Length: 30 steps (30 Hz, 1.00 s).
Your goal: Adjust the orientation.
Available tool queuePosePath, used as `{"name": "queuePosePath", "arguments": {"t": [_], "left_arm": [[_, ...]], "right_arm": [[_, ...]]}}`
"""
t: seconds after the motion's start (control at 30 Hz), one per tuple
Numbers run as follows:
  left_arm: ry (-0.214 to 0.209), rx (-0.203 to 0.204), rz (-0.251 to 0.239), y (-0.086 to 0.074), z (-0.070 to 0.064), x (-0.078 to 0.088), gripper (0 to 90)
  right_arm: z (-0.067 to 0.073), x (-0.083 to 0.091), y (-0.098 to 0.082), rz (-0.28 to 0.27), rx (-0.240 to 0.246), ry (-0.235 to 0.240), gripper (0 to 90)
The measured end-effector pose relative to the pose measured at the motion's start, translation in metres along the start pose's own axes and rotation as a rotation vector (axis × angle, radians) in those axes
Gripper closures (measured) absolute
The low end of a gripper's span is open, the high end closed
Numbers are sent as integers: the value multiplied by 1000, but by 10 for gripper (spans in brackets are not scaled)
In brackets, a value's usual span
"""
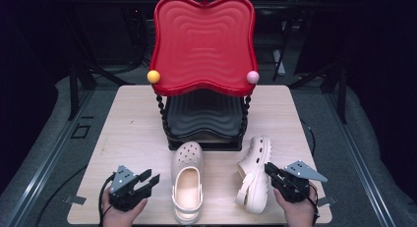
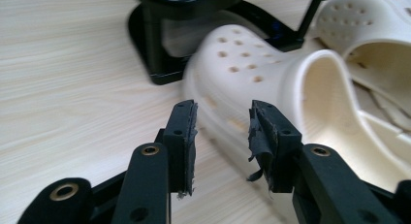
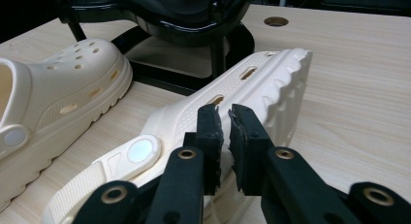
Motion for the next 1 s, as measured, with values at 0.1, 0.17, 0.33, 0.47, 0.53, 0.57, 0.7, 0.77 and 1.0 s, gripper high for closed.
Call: {"name": "queuePosePath", "arguments": {"t": [0.1, 0.17, 0.33, 0.47, 0.53, 0.57, 0.7, 0.77, 1.0], "left_arm": [[24, 49, -26, -2, 14, 7, 616], [55, 92, -33, -3, 27, 10, 613], [105, 107, -46, -5, 46, 14, 604], [103, 109, -29, -9, 47, 10, 602], [100, 107, -20, -10, 47, 8, 601], [100, 107, -20, -10, 47, 8, 601], [84, 103, -12, -12, 43, 4, 592], [73, 92, -10, -13, 40, 2, 586], [71, 92, -7, -14, 42, 2, 580]], "right_arm": [[2, -3, -1, 4, 10, 8, 856], [2, -4, -1, 5, 10, 10, 864], [2, -5, -1, 7, 26, 3, 900], [1, -4, -1, 5, 29, 3, 900], [1, -4, -1, -2, 36, 1, 900], [1, -4, -1, -2, 36, 1, 900], [1, -1, -1, 18, 86, -30, 900], [0, 1, -1, 19, 82, -39, 900], [-8, 9, -1, 34, 52, -70, 900]]}}
Point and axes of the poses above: each handheld gripper's, and its own axes: x roughly backward along the jaws, y roughly out of its top, z roughly to its left, the point moved 5 cm from there along -x, roughly forward along the jaws, and after that the axes turned 12 degrees about -z, right-handed, at the moved point
